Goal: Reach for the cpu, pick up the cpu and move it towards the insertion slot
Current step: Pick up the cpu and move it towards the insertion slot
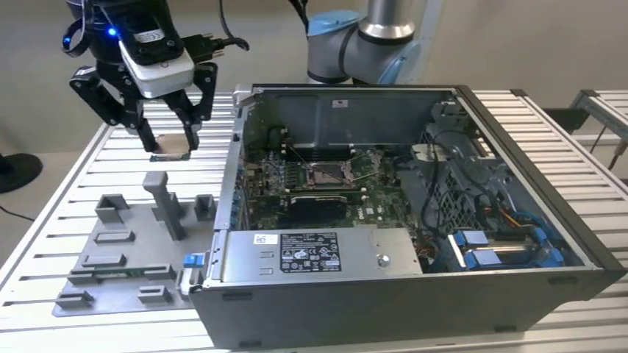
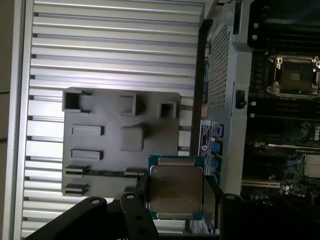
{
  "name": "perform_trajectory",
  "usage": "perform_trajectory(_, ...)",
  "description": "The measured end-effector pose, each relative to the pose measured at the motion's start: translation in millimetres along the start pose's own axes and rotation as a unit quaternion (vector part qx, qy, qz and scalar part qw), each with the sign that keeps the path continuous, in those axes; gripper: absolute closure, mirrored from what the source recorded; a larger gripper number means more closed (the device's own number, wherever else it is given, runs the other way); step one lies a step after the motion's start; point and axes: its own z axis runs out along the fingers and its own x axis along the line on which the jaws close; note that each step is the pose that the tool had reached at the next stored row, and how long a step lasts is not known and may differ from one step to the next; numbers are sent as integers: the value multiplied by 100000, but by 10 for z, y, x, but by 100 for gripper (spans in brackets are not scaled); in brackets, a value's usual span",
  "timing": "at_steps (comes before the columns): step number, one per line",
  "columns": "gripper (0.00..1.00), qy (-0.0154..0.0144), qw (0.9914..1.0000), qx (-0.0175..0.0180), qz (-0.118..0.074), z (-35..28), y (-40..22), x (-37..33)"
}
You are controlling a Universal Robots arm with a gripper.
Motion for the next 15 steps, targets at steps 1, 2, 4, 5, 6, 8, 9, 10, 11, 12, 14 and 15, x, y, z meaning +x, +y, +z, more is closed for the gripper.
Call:
perform_trajectory(1,100,4,100000,-1,-3,0,-2,-42)
perform_trajectory(2,100,7,100000,-1,-2,1,-4,-88)
perform_trajectory(4,100,16,100000,0,-1,2,-9,-178)
perform_trajectory(5,100,17,100000,-3,-1,2,-11,-222)
perform_trajectory(6,100,23,100000,-3,-1,3,-13,-268)
perform_trajectory(8,100,34,100000,-3,-3,4,-18,-360)
perform_trajectory(9,100,36,100000,-4,4,4,-20,-405)
perform_trajectory(10,100,41,100000,-2,3,4,-22,-450)
perform_trajectory(11,100,43,100000,-4,-3,5,-24,-495)
perform_trajectory(12,100,48,100000,-4,-2,5,-26,-540)
perform_trajectory(14,100,57,100000,-9,0,7,-31,-634)
perform_trajectory(15,100,64,100000,-4,-1,7,-33,-679)
